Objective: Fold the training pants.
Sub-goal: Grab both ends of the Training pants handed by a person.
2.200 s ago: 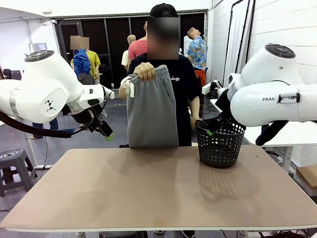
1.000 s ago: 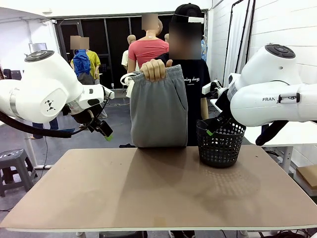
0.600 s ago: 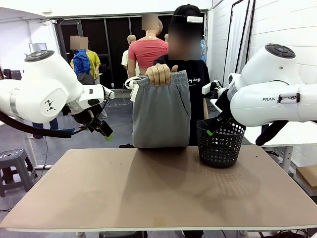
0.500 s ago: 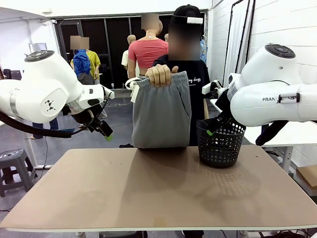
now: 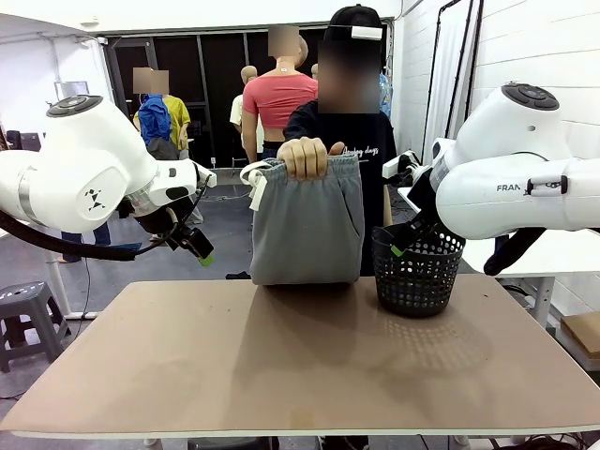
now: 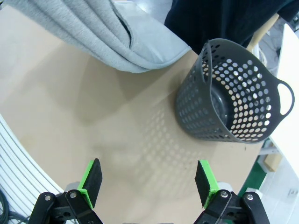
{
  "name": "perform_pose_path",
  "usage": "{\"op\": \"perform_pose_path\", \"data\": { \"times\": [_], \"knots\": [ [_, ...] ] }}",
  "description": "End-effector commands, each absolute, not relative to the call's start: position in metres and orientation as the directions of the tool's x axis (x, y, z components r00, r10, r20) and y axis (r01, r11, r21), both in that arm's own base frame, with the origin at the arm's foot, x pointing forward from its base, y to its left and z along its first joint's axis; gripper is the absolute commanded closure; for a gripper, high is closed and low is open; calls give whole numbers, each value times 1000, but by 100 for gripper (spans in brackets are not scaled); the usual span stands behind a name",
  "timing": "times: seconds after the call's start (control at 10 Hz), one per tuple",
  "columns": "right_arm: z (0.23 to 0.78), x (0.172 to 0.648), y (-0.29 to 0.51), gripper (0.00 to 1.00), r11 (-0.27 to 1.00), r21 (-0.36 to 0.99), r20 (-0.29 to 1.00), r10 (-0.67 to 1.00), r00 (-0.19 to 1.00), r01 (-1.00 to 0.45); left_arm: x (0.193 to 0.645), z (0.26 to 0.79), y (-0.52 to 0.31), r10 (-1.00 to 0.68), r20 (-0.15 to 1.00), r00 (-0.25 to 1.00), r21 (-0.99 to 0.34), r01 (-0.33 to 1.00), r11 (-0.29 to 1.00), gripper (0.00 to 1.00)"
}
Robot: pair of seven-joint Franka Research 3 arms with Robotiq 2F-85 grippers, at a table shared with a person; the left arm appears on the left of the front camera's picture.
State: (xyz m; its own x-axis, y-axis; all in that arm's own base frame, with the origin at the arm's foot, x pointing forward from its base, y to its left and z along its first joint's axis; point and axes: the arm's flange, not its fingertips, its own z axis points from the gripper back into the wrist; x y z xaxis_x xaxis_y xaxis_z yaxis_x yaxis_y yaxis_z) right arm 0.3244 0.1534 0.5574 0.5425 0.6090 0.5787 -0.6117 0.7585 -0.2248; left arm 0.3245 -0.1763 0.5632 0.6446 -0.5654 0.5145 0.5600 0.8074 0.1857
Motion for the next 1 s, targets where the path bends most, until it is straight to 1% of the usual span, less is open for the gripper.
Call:
{"op": "perform_pose_path", "data": {
  "times": [0.0, 0.1, 0.2, 0.3, 0.4, 0.5, 0.7, 0.8, 0.9],
  "knots": [
    [556, 324, 153, 0, 759, -225, 579, 609, 542, -612, 324, 564, -177, -568, 516, 641, 186, 564, 805, 0],
    [557, 324, 153, 0, 758, -225, 579, 609, 542, -612, 324, 564, -177, -568, 516, 641, 186, 564, 805, 0],
    [558, 325, 151, 0, 737, -242, 576, 633, 518, -631, 324, 563, -176, -565, 515, 645, 186, 560, 807, 0],
    [558, 327, 148, 0, 700, -272, 570, 670, 475, -661, 326, 566, -176, -609, 506, 611, 220, 591, 776, 0],
    [558, 328, 144, 0, 638, -304, 566, 718, 405, -707, 327, 570, -176, -671, 502, 546, 276, 634, 723, 0],
    [558, 333, 141, 0, 576, -353, 534, 771, 347, -737, 329, 573, -176, -754, 470, 459, 347, 689, 636, 0],
    [556, 341, 138, 0, 477, -413, 493, 833, 249, -776, 334, 576, -173, -848, 402, 345, 396, 770, 501, 0],
    [555, 344, 137, 0, 416, -443, 461, 865, 197, -794, 339, 574, -173, -888, 351, 295, 408, 806, 429, 0],
    [551, 351, 138, 0, 365, -467, 427, 891, 156, -805, 348, 571, -169, -934, 275, 228, 406, 853, 328, 0]
  ]
}}
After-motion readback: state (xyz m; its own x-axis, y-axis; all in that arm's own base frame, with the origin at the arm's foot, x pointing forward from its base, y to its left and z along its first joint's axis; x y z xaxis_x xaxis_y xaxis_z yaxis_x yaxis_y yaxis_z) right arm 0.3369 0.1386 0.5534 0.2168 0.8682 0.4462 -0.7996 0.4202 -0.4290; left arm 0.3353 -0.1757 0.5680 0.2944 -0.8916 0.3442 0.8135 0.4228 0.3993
